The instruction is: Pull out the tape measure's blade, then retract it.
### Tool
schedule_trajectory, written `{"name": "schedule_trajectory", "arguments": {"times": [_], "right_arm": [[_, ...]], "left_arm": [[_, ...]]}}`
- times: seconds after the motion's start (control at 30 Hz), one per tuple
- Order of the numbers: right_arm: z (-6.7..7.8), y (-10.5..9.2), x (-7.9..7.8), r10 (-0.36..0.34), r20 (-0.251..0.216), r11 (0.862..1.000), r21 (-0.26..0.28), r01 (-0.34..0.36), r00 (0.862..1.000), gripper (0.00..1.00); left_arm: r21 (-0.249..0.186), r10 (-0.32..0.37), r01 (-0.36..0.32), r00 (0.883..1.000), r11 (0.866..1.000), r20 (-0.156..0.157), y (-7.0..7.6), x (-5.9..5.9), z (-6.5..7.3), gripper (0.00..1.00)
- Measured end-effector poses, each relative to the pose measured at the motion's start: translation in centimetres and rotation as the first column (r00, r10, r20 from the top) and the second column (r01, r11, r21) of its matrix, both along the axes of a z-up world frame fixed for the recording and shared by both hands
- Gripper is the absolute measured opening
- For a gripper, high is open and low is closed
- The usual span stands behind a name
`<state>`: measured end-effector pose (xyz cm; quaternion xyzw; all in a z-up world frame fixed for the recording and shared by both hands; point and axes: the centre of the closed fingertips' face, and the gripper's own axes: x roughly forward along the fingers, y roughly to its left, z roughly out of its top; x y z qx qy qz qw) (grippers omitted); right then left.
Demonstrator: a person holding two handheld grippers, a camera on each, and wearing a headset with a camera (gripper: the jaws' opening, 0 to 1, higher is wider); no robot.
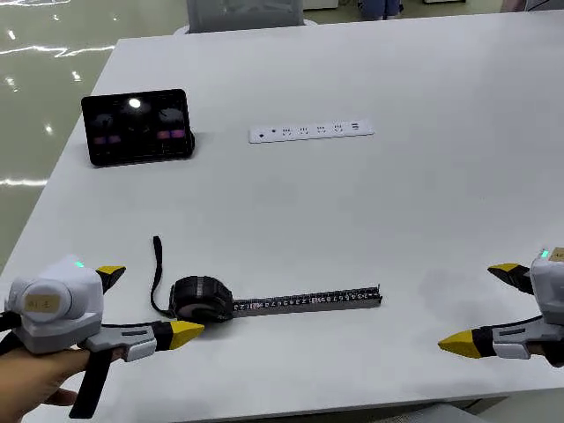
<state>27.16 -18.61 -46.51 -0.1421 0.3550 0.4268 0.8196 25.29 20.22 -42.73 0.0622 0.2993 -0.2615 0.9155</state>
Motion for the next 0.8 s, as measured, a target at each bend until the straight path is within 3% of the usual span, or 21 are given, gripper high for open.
{"name": "schedule_trajectory", "arguments": {"times": [0.23,0.5,0.7,0.8], "right_arm": [[0.3,0.4,1.0,0.028,-0.003,0.999,-0.024,-0.028,1.0,0.99],[0.8,0.8,2.4,0.072,0.009,0.996,-0.047,-0.071,0.997,0.99],[1.4,1.4,3.6,0.107,0.033,0.992,-0.066,-0.104,0.994,0.99],[1.6,1.9,4.0,0.134,0.045,0.989,-0.075,-0.13,0.99,0.99]], "left_arm": [[0.023,0.06,-0.06,0.998,0.998,-0.007,-0.7,0.7,-0.5,0.99],[0.02,0.165,-0.165,0.986,0.986,0.023,-1.0,2.1,-0.3,0.99],[0.009,0.265,-0.266,0.96,0.964,0.086,0.0,3.7,0.4,0.99],[-0.039,0.313,-0.311,0.947,0.95,0.068,-0.2,4.1,0.4,0.99]]}}
